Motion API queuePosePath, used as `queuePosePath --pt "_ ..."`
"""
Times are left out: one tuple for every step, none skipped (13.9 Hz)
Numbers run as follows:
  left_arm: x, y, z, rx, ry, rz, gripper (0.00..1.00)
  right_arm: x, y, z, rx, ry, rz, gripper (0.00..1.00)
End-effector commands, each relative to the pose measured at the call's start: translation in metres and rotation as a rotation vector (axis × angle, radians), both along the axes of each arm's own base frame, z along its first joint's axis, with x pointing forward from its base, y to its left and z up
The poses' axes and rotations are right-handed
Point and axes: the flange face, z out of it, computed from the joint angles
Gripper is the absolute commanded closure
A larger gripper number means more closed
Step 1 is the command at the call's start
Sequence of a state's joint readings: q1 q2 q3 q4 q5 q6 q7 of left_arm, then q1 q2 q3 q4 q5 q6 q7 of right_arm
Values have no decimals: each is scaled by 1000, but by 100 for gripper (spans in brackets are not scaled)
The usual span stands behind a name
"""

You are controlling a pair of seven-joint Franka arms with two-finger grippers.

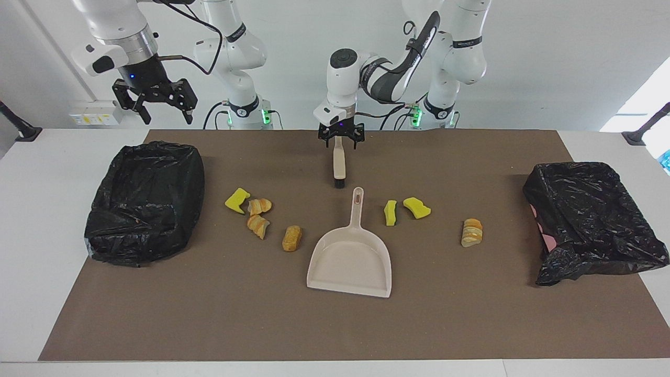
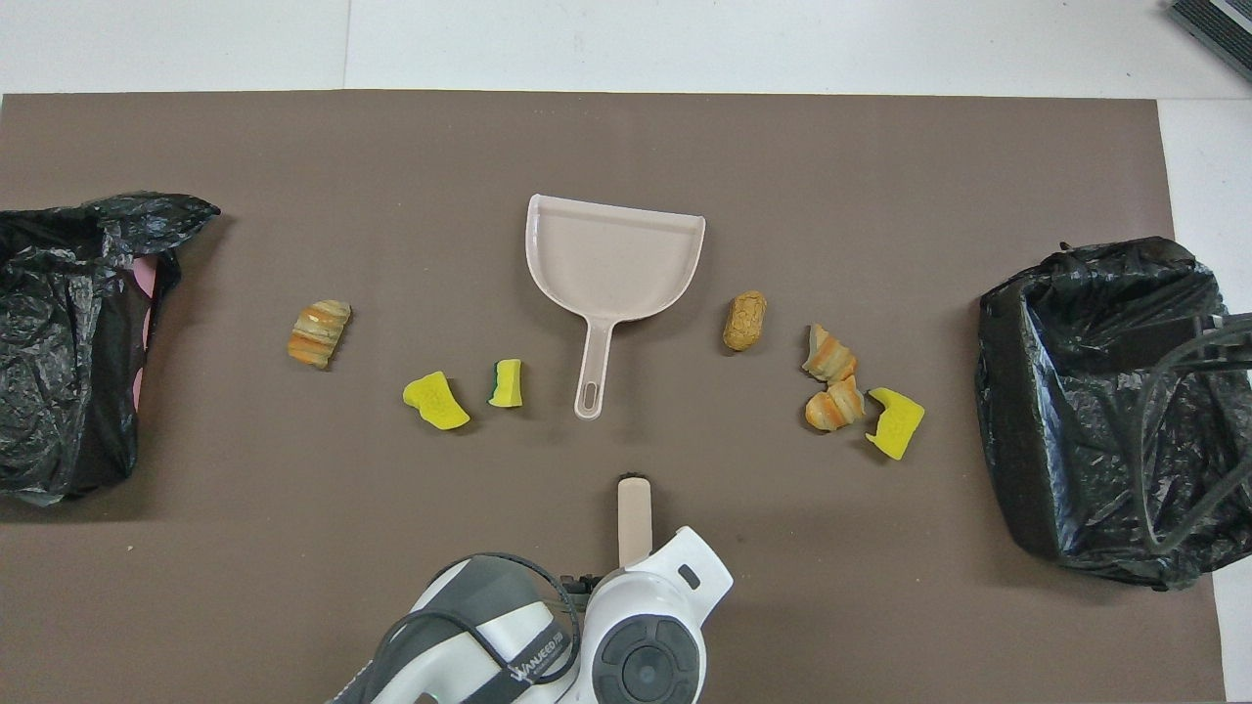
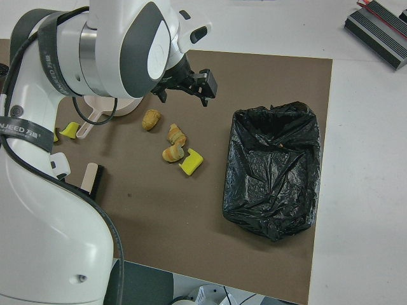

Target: Sweep and dump trash in bin

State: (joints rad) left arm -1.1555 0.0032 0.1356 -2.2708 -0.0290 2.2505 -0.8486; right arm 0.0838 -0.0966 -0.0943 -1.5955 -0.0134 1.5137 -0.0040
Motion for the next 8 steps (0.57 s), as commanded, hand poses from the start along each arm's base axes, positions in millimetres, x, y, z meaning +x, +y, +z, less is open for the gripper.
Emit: queuePosePath --pt "-30 12 0 -17 10 -8 0 -8 -5 0 6 6 22 0" --pt "-34 11 -2 -14 12 -12 0 -9 -5 1 6 4 23 0" --pt "-36 12 -6 -8 14 -2 0 -9 -5 1 6 4 23 0" --pt "-39 11 -9 -7 13 -6 0 -9 -5 0 6 6 23 0" --pt "-39 10 -10 -9 12 -6 0 -9 -5 0 6 6 23 0" --pt "-38 10 -10 -10 11 -6 11 -9 -5 0 6 6 23 0" --pt "-39 10 -11 -10 11 -9 26 -9 -5 0 6 6 23 0" --pt "-39 8 -14 -14 6 -8 49 -9 -5 0 6 6 23 0"
